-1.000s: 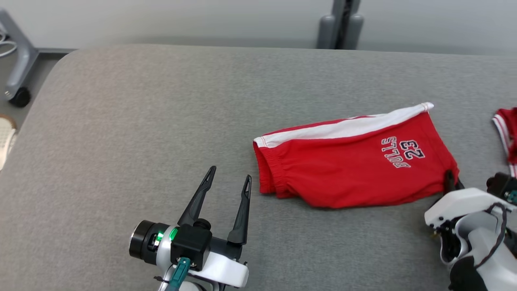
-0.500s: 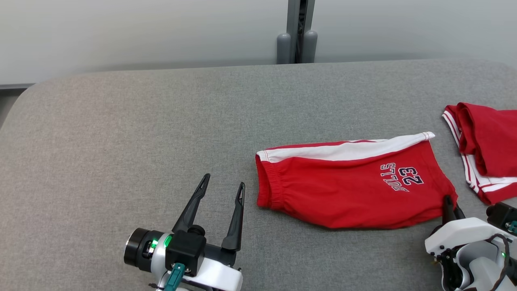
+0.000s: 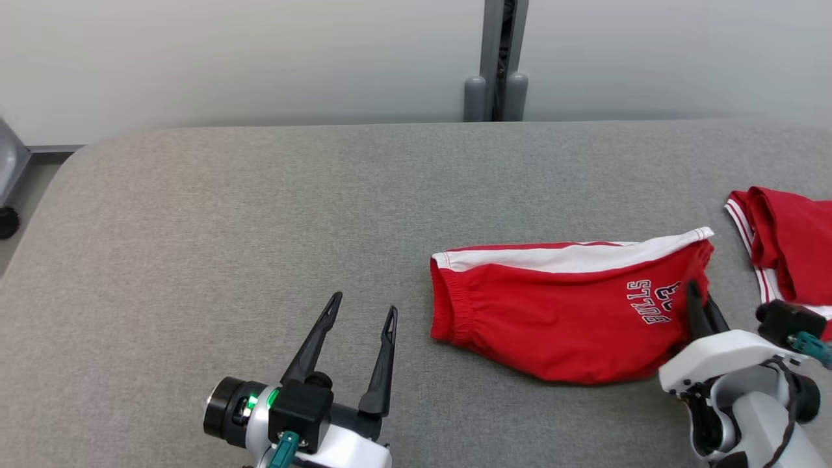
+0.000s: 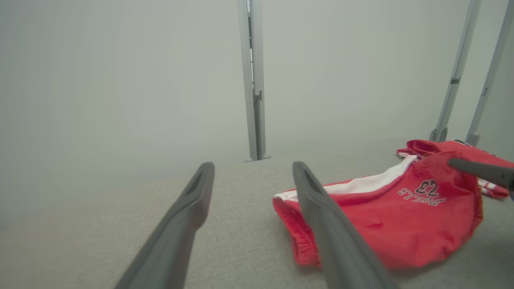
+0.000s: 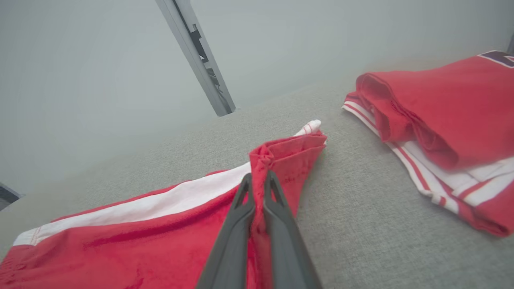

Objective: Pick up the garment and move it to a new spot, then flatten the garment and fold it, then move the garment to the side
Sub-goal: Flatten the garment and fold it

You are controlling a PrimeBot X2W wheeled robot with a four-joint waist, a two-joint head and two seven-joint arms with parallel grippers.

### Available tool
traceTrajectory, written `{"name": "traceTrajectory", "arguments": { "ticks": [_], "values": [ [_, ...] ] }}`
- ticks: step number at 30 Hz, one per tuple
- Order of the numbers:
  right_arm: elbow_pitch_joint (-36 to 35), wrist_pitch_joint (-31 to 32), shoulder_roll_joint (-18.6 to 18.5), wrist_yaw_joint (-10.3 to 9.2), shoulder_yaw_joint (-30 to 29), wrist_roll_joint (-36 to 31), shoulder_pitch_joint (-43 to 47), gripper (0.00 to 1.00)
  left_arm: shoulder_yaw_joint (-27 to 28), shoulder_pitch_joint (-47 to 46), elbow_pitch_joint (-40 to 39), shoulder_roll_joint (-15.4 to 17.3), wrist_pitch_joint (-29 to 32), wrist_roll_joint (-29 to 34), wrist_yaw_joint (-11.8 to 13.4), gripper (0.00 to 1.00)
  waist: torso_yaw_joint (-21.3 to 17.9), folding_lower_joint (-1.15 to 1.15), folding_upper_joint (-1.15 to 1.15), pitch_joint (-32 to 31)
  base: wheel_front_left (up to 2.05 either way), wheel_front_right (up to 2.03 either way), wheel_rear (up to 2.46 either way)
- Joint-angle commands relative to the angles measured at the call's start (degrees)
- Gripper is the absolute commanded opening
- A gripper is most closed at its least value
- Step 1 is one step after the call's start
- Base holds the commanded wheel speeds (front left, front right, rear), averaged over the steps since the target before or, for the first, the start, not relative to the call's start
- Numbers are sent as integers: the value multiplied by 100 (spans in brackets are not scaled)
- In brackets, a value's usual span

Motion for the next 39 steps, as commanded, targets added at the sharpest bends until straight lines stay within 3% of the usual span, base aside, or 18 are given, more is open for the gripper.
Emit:
{"name": "traceTrajectory", "arguments": {
  "ticks": [1, 11, 23, 34, 36, 37, 38, 39],
  "values": [
    [-118, -31, 21, 2, 76, 9, 68, 0, 15, 44, 16, 23, -1, -18, -17, 100, 63, 0, 0, -40, 0, 0, 0],
    [-680, -27, 192, 2, 953, 316, -44, 0, -31, 144, 91, 21, -1, -51, -91, 100, 445, 0, 0, -198, 0, 0, 0],
    [-846, -28, 210, 3, 2161, 920, -296, 0, -56, 122, 103, 21, -1, -41, -119, 100, 917, 0, 0, -181, 0, 0, 0],
    [-509, 20, 205, 2, 2877, 999, -118, 0, -20, 127, 49, 19, -1, -116, -47, 100, 1098, 0, 0, -54, 0, 0, 0],
    [-458, 34, 205, 2, 2990, 1077, -56, 33, -29, 123, 56, 19, -1, -124, -32, 100, 1100, 0, 0, -56, 0, 0, 0],
    [-458, 34, 205, 2, 2990, 1077, -56, 33, -29, 123, 56, 19, -1, -124, -32, 100, 1100, 0, 0, -56, 0, 0, 0],
    [-468, 71, 206, 2, 3130, 1190, 7, 46, -21, 134, 66, 19, -1, -127, -24, 100, 1086, 0, 0, -69, 0, 0, 0],
    [-468, 71, 206, 2, 3130, 1190, 7, 46, -21, 134, 66, 19, -1, -127, -24, 100, 1086, 0, 0, -69, 0, 0, 0]
  ]
}}
